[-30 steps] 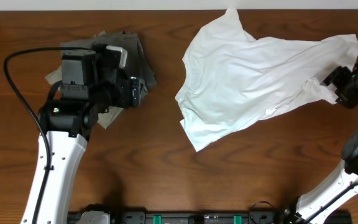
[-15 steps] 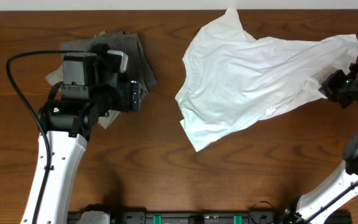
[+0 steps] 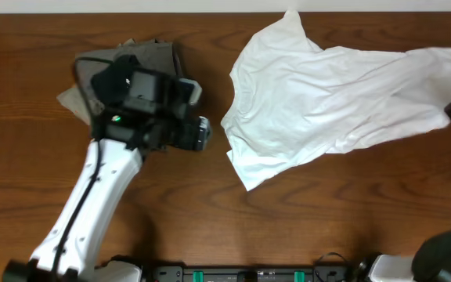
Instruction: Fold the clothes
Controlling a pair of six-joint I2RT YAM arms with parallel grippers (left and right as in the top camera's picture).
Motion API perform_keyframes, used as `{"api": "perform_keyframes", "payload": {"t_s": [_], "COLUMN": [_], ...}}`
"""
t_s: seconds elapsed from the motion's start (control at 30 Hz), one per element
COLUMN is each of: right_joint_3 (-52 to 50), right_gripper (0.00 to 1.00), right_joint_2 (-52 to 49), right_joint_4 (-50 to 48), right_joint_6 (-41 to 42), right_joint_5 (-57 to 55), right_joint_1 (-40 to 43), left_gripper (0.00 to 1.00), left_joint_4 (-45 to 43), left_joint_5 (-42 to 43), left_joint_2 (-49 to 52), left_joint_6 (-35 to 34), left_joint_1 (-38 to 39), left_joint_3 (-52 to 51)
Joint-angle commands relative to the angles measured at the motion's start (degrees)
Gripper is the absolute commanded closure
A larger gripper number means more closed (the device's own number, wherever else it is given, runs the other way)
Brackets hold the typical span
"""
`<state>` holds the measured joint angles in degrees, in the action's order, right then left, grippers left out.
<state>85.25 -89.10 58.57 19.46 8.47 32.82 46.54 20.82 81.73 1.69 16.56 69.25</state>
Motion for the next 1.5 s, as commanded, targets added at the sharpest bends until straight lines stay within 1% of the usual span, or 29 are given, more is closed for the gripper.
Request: {"api": "perform_keyframes", "payload": {"t_s": [0.0,0.07,0.2,0.27,0.3,0.37,0.5,0.53,0.6,0.77,0.8,0.9,1.03,1.1,1.2,1.3,1.37,1.4,1.47], "right_joint_3": [0.7,0.7,0.6,0.6,0.6,0.6,0.6,0.6,0.5,-1.1,-1.4,-1.6,-1.6,-1.6,-1.6,-1.6,-1.6,-1.6,-1.6], "right_gripper": [0.99,0.98,0.96,0.92,0.87,0.83,0.81,0.78,0.64,0.51,0.50,0.50,0.47,0.46,0.44,0.44,0.44,0.44,0.44], "right_joint_2": [2.5,3.3,2.9,2.4,2.0,1.0,-0.7,-1.2,-2.5,-6.9,-8.2,-12.0,-15.9,-16.6,-16.5,-16.5,-16.5,-16.5,-16.5], "right_joint_4": [1.1,1.5,1.5,1.2,0.8,0.0,-1.0,-0.8,0.4,2.3,2.3,2.8,2.5,2.5,2.5,2.6,2.6,2.6,2.8], "right_joint_6": [-0.3,1.3,3.0,3.8,3.9,3.9,3.8,3.9,3.8,3.7,3.7,3.1,-2.8,-4.0,-4.3,-4.6,-5.2,-5.4,-5.5], "right_joint_5": [-9.7,-14.3,-18.4,-19.5,-19.7,-19.7,-20.7,-19.6,-16.9,-15.1,-14.7,-8.7,1.6,4.1,4.2,4.9,6.0,6.5,6.6], "right_joint_1": [0.2,0.2,0.2,0.2,0.2,0.2,0.9,0.9,1.0,1.0,1.0,1.0,1.0,1.0,0.9,0.9,0.9,0.9,0.9], "left_gripper": [0.20,0.20,0.20,0.20,0.20,0.20,0.19,0.19,0.19,0.19,0.19,0.19,0.19,0.20,0.20,0.23,0.25,0.26,0.26], "left_joint_4": [0.4,0.8,1.4,1.4,1.4,1.6,1.2,1.1,1.0,0.2,-0.4,-2.8,-6.5,-8.1,-11.0,-14.1,-14.8,-14.7,-14.6], "left_joint_5": [0.4,0.3,0.4,0.4,0.4,0.4,0.4,0.4,1.0,3.5,3.5,3.4,3.4,3.4,3.3,2.9,0.4,-0.5,-2.0], "left_joint_2": [3.1,4.9,7.0,7.6,8.0,8.7,10.1,10.6,12.1,16.2,17.2,18.9,20.9,21.8,23.0,24.4,25.6,26.0,26.8], "left_joint_6": [-0.1,-0.1,-0.1,-0.1,-0.1,-0.1,-0.1,-0.1,-0.1,-0.3,-0.3,-0.3,-0.3,0.2,1.3,1.7,1.6,0.9,-2.6], "left_joint_1": [1.9,2.9,4.0,4.4,4.7,5.2,6.6,7.0,8.2,11.3,12.1,13.4,13.8,13.7,13.7,13.7,13.7,13.7,13.4], "left_joint_3": [0.1,0.1,0.1,0.1,0.1,0.1,-0.3,-0.5,-0.5,-0.5,-0.5,-0.5,-0.5,-0.5,-0.5,-0.5,-0.5,-0.5,-0.5]}}
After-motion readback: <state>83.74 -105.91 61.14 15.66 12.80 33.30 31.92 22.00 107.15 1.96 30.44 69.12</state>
